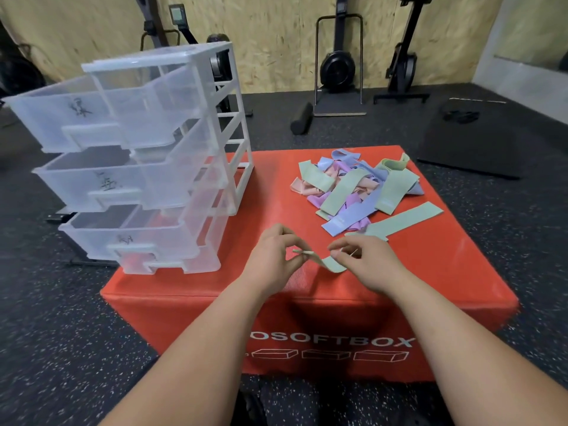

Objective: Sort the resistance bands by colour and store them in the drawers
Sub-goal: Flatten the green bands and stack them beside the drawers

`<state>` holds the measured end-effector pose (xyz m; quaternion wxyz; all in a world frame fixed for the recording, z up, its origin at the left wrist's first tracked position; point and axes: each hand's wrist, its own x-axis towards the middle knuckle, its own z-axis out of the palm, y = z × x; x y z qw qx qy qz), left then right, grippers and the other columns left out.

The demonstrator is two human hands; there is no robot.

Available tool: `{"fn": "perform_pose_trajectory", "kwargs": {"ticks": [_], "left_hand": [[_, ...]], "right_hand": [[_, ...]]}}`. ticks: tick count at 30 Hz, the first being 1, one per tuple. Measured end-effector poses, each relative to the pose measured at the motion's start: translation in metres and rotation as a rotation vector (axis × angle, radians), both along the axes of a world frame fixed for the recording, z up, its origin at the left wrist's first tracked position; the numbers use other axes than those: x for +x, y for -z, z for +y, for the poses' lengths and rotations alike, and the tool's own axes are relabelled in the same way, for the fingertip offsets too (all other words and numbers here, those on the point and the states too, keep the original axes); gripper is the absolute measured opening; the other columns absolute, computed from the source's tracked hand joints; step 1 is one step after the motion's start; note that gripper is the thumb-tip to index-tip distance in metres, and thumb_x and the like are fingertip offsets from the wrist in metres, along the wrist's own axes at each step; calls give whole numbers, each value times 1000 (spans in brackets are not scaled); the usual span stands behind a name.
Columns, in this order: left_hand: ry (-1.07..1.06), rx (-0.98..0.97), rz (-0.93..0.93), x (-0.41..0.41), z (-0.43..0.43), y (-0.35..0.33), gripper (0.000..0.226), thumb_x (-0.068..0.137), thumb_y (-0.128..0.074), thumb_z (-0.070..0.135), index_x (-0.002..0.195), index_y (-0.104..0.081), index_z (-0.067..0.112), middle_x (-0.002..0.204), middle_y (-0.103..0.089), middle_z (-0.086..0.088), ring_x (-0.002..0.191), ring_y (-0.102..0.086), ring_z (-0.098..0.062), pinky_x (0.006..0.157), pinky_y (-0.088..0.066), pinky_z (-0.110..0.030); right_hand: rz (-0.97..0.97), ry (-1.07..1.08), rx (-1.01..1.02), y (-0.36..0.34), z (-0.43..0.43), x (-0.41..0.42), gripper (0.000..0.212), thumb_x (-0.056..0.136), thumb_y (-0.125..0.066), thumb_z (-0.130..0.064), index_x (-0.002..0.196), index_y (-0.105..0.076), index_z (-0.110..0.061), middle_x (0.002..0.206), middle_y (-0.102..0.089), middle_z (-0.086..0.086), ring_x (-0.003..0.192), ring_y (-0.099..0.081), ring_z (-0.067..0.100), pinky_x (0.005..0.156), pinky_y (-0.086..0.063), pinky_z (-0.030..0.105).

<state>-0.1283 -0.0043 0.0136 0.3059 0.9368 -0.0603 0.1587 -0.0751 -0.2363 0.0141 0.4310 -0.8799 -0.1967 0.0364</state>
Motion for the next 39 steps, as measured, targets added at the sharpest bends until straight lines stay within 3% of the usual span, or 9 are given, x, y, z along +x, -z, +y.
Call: {"fn": "perform_pose_trajectory", "kwargs": {"ticks": [4,7,12,14,18,22,27,33,39], "left_hand": [[9,-139,52,-1,-11,-13,12,87,-85,27,92,-76,32,82,-68,9,78,-61,-8,73,-51,-31],[-10,-226,41,-1,-19,-19,17,82,-88,24,86,-72,28,73,-69,11,67,-58,-5,63,-45,-21],[34,-373,43,-3,-32,-26,20,81,-91,21,80,-71,27,71,-68,13,63,-56,-4,61,-46,-24],[107,-421,83,-5,-35,-27,19,81,-92,20,86,-74,26,76,-73,12,69,-65,-10,67,-53,-32],[169,-528,145,-9,-32,-31,18,86,-87,14,100,-77,18,83,-79,1,77,-71,-17,78,-58,-36],[153,-467,71,-15,-28,-40,28,95,-77,18,122,-74,25,110,-76,12,94,-67,-5,82,-53,-18],[299,-584,138,-22,-36,-51,36,103,-65,11,137,-67,23,133,-71,12,128,-62,-6,103,-53,-27],[347,-705,242,-21,-41,-48,33,97,-73,21,129,-70,21,122,-72,-19,111,-70,-27,107,-52,-45],[383,-617,313,-19,-47,-43,12,99,-75,24,103,-74,13,98,-76,-1,92,-65,-11,95,-53,-36]], "right_hand": [[150,-65,220,-25,5,-8,15,98,-70,-43,101,-79,-32,69,-70,-3,58,-59,8,63,-49,24],[220,-47,265,-38,8,-14,21,101,-65,-43,111,-75,-28,82,-78,2,60,-66,19,53,-44,14],[208,0,310,-50,10,-25,19,101,-66,-40,106,-75,-24,90,-80,0,70,-73,18,57,-48,23],[154,39,288,-52,8,-29,18,98,-70,-37,96,-77,-20,83,-79,-1,71,-72,12,57,-49,18],[-3,82,133,-53,-4,-27,8,85,-83,-26,82,-76,-26,75,-75,-5,68,-68,10,65,-50,26],[-116,-44,59,-72,-10,-39,22,86,-71,-9,91,-66,-29,82,-71,-11,70,-65,9,70,-53,26],[-128,-160,234,-93,-14,-52,32,89,-68,-2,102,-57,-29,92,-68,-3,80,-59,10,72,-51,24],[-93,-150,406,-99,-23,-52,36,93,-67,5,116,-59,-22,98,-68,10,88,-65,26,77,-54,34],[-2,-20,588,-92,-25,-48,32,93,-70,5,118,-65,-14,110,-70,12,92,-72,18,82,-59,38]]}}
